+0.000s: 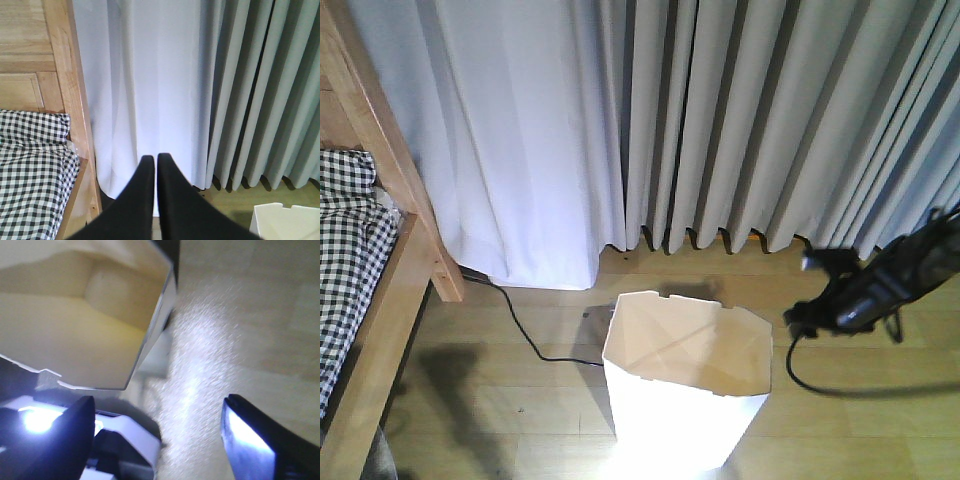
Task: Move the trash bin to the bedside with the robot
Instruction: 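Open the right gripper and raise it away from the bin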
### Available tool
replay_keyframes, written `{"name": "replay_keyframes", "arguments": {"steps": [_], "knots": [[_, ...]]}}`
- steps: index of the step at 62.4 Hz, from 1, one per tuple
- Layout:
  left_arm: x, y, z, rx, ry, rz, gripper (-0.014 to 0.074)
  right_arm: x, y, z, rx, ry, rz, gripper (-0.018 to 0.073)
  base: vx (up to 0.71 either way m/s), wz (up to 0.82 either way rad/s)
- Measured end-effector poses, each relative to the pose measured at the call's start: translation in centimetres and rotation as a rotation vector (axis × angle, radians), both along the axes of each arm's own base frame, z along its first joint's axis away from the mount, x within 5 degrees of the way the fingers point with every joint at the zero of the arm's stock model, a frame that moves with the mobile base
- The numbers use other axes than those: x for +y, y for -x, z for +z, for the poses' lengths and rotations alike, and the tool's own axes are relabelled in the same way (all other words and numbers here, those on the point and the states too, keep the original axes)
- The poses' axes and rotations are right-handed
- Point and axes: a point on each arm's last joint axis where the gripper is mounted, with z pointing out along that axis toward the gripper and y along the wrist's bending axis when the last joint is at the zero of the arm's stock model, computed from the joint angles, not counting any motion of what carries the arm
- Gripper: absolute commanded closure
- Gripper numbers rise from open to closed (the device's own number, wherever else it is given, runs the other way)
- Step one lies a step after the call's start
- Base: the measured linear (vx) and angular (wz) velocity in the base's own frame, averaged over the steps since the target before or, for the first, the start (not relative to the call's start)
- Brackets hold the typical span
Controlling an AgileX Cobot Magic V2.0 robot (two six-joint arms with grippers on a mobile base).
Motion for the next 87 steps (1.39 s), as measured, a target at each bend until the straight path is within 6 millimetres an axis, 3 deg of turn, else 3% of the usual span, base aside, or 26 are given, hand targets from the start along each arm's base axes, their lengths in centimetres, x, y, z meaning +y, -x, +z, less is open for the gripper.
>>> {"name": "replay_keyframes", "arguments": {"steps": [6, 19, 33, 43, 55, 62, 71, 87], "knots": [[0.0, 0.0, 0.0, 0.000, 0.000, 0.000, 0.0602, -0.2, 0.6, 5.5, -0.125, 0.046, 0.001, 0.0041, 0.00, 0.00], [0.0, 0.0, 0.0, 0.000, 0.000, 0.000, 0.0602, 0.1, 4.2, 15.9, -0.379, 0.102, -0.003, 0.0041, 0.00, 0.00], [0.0, 0.0, 0.0, 0.000, 0.000, 0.000, 0.0602, 0.9, 10.1, 24.4, -0.665, 0.129, 0.000, 0.0041, 0.00, 0.00], [0.0, 0.0, 0.0, 0.000, 0.000, 0.000, 0.0602, 1.6, 14.1, 28.9, -0.860, 0.099, -0.035, 0.0041, 0.00, 0.00], [0.0, 0.0, 0.0, 0.000, 0.000, 0.000, 0.0602, 3.0, 18.8, 31.9, -1.048, 0.032, -0.031, 0.0041, 0.00, 0.01], [0.0, 0.0, 0.0, 0.000, 0.000, 0.000, 0.0602, 3.7, 21.7, 32.5, -1.165, 0.025, -0.002, 0.0041, 0.00, 0.00], [0.0, 0.0, 0.0, 0.000, 0.000, 0.000, 0.0602, 3.8, 24.3, 31.0, -1.265, 0.031, -0.018, 0.0041, 0.00, 0.00], [0.0, 0.0, 0.0, 0.000, 0.000, 0.000, 0.0602, 3.3, 26.9, 28.1, -1.374, -0.019, -0.145, 0.0041, 0.00, 0.00]]}}
